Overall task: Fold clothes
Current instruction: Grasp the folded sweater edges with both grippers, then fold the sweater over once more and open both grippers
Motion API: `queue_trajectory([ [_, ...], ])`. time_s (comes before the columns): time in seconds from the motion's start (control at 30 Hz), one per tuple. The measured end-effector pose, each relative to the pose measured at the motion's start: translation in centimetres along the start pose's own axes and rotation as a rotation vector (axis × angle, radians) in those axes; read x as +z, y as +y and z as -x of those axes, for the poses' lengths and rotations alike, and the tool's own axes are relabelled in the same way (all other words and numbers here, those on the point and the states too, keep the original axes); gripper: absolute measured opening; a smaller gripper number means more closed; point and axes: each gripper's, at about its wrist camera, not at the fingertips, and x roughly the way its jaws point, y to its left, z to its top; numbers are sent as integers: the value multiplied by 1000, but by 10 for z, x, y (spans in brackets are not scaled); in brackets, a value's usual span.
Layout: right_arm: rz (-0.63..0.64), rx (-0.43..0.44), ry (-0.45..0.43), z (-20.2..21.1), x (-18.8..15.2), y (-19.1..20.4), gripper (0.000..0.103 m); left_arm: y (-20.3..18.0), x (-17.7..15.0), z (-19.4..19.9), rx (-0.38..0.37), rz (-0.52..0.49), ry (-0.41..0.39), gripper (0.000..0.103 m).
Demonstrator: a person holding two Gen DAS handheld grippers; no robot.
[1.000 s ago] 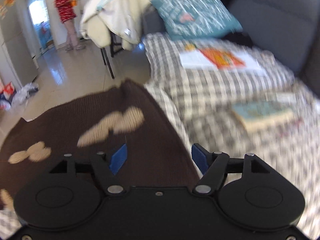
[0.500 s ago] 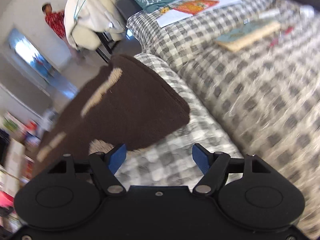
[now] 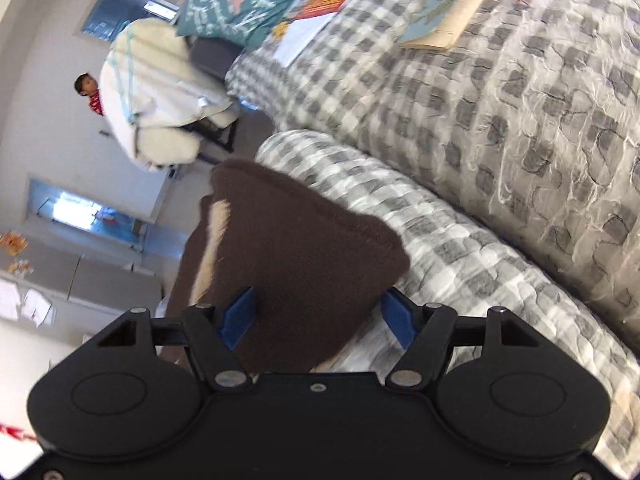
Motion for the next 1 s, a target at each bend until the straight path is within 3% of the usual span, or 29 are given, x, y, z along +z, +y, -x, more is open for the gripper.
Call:
queue_trajectory([
  [0.1, -1, 3, -48, -5, -2, -1, 69, -2, 2, -4, -5, -5, -31, 63],
  [0.27, 40, -15, -116, 2, -9, 3, 25, 5, 0, -6, -34, -8, -75, 36],
  [0.3, 42, -14, -129, 5, -10, 4, 24, 5, -1, -5, -37, -11, -83, 31],
  [0.47, 114, -19, -161, 33, -20, 28, 21, -10, -7, 19, -24, -91, -125, 26],
  [0.63, 165, -90, -61, 69, -49, 34, 21, -16, 0, 56, 15, -128, -102, 26],
  [0.73, 204, -129, -8, 81, -69, 27, 24, 1, 10, 80, 77, -156, -4, 26],
  [0.77, 222, -147, 4, 80, -74, 24, 29, 8, 13, 84, 97, -168, 37, 28],
  [0.8, 241, -165, 16, 79, -79, 20, 32, 13, 15, 85, 105, -184, 64, 31],
  [0.83, 275, -181, 14, 77, -83, 17, 41, 17, 16, 84, 111, -198, 86, 35],
  [0.87, 304, -202, 12, 77, -85, 14, 56, 20, 19, 83, 119, -226, 110, 48],
  [0.9, 317, -220, 3, 79, -85, 14, 62, 19, 21, 84, 137, -278, 129, 55],
  [0.93, 331, -237, -6, 81, -86, 14, 67, 15, 23, 90, 150, -343, 132, 56],
  [1.0, 419, -272, -57, 90, -86, 22, 67, 6, 23, 101, 195, -439, 97, 68],
])
